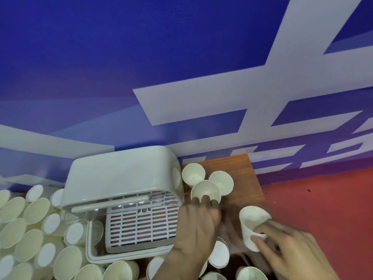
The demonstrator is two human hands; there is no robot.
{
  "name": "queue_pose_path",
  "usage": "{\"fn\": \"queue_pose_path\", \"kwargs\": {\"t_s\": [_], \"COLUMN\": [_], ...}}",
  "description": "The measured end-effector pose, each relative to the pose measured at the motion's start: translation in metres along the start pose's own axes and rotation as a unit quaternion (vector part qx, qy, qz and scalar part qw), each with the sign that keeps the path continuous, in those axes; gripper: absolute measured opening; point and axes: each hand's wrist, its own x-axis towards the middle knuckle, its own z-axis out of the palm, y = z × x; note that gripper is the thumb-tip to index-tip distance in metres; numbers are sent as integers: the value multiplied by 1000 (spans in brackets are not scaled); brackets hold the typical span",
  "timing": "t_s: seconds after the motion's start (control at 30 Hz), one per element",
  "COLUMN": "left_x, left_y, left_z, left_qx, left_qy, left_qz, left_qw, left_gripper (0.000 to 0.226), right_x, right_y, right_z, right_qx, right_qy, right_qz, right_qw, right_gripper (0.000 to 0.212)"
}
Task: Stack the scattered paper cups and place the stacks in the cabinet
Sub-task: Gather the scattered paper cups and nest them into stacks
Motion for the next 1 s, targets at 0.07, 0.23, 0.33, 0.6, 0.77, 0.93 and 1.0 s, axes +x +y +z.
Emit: {"fn": "queue_pose_path", "kwargs": {"t_s": [0.07,0.23,0.33,0.6,0.77,0.93,1.0], "left_x": [-4,5,22,46,60,73,73], "left_y": [-6,-19,-24,-30,-30,-27,-28], "left_z": [-15,-50,-55,-39,-15,12,20], "left_qx": [-7,-2,14,104,104,70,66], "left_qy": [40,105,74,3,-44,-73,-70], "left_qz": [0,-24,-52,-61,-67,-71,-57], "left_qw": [999,994,996,993,991,992,994], "left_gripper": [37,32,32,29,26,22,22], "right_x": [0,37,60,76,83,79,78], "right_y": [-4,-15,-20,-17,-14,-4,-1], "right_z": [-14,-4,14,57,68,91,94], "right_qx": [49,168,198,160,68,16,5], "right_qy": [60,140,139,60,57,86,106], "right_qz": [8,-20,-24,-49,-69,-112,-106], "right_qw": [997,976,970,984,994,990,989], "right_gripper": [10,11,11,14,17,27,34]}}
